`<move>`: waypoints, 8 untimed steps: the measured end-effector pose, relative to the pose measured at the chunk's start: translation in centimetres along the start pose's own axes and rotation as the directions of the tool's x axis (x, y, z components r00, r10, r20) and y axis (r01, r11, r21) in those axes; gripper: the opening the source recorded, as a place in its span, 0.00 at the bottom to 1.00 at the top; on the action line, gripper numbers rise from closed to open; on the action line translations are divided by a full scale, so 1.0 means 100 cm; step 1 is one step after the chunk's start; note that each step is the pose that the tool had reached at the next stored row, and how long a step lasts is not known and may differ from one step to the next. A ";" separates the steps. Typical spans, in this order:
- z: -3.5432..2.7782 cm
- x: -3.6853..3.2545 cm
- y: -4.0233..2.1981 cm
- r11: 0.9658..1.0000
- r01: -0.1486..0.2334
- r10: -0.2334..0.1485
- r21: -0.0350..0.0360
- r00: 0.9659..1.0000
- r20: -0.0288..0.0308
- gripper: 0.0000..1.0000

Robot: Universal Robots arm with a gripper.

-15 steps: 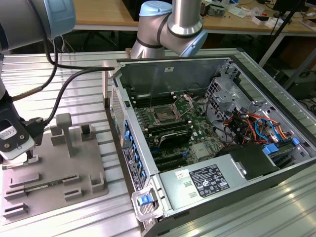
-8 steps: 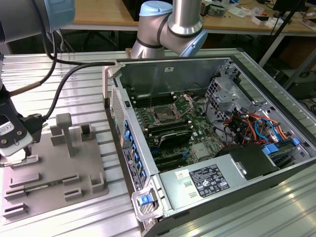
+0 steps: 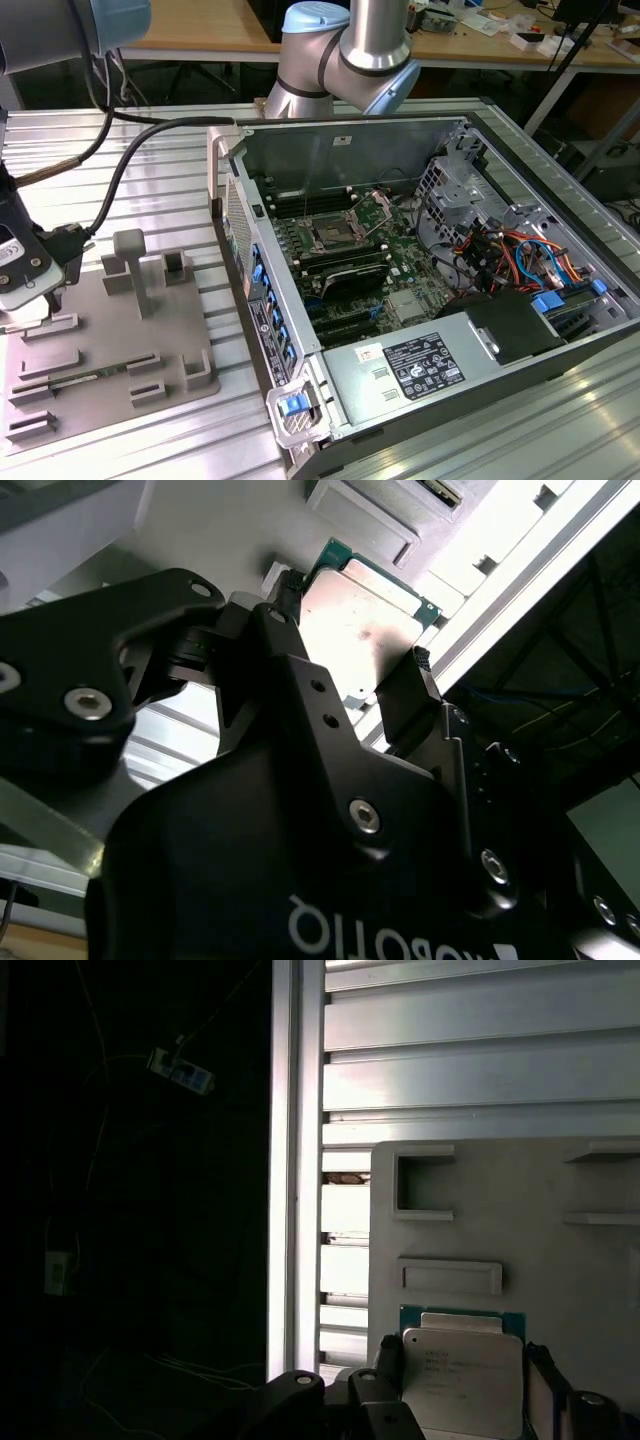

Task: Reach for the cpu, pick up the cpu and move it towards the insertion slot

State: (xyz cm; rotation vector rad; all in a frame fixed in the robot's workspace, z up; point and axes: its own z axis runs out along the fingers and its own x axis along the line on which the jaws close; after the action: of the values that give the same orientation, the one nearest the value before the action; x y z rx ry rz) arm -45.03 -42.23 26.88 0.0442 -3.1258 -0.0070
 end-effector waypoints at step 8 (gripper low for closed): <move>-0.0015 0.0001 0.0000 1.000 0.000 0.000 0.000 1.000 -0.001 0.55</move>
State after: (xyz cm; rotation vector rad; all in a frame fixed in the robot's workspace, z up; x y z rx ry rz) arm -45.04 -42.23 27.02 0.0442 -3.1252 -0.0065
